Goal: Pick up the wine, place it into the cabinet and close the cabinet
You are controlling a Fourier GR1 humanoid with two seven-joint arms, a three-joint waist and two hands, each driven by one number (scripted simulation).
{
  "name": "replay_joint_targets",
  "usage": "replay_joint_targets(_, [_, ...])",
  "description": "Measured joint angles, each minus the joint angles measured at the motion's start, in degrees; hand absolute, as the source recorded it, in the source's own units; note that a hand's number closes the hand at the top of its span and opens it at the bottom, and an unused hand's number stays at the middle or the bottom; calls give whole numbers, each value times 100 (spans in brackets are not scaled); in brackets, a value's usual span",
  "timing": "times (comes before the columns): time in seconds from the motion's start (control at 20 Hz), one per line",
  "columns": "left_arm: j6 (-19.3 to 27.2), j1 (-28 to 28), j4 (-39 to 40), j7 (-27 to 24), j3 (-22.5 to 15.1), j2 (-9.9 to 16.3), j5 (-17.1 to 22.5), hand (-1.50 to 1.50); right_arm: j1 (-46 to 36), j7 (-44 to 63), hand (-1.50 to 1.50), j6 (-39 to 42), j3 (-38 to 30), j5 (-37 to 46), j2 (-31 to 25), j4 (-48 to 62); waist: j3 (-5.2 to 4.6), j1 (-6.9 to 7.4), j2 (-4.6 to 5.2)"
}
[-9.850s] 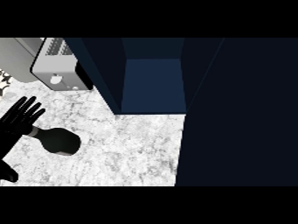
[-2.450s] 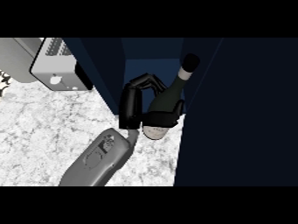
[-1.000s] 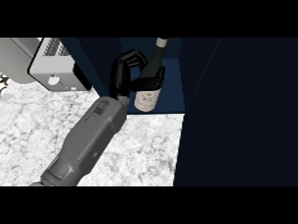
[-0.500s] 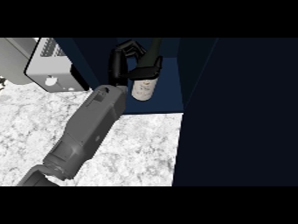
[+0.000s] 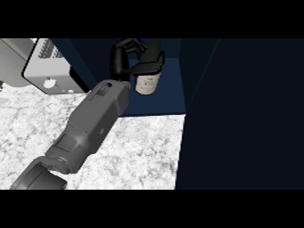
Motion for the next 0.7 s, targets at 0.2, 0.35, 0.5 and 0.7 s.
replay_joint_targets(0.2, [-148, -112, 220, -63, 295, -6, 175, 150, 68, -119, -150, 73, -17, -17, 21, 21, 1, -33, 15])
replay_joint_targets(0.35, [-313, -152, 339, -114, 488, -22, 293, 150, 40, -103, -150, 37, 26, -14, 60, 33, 4, -47, 19])
replay_joint_targets(0.5, [-434, -202, 472, -169, 622, -31, 370, 150, 41, -141, -150, 40, 102, 0, 95, 49, 8, -68, 20])
replay_joint_targets(0.7, [-458, -248, 634, -281, 738, -32, 399, 150, 6, -105, -150, 6, 239, 25, 136, 56, 9, -80, 19])
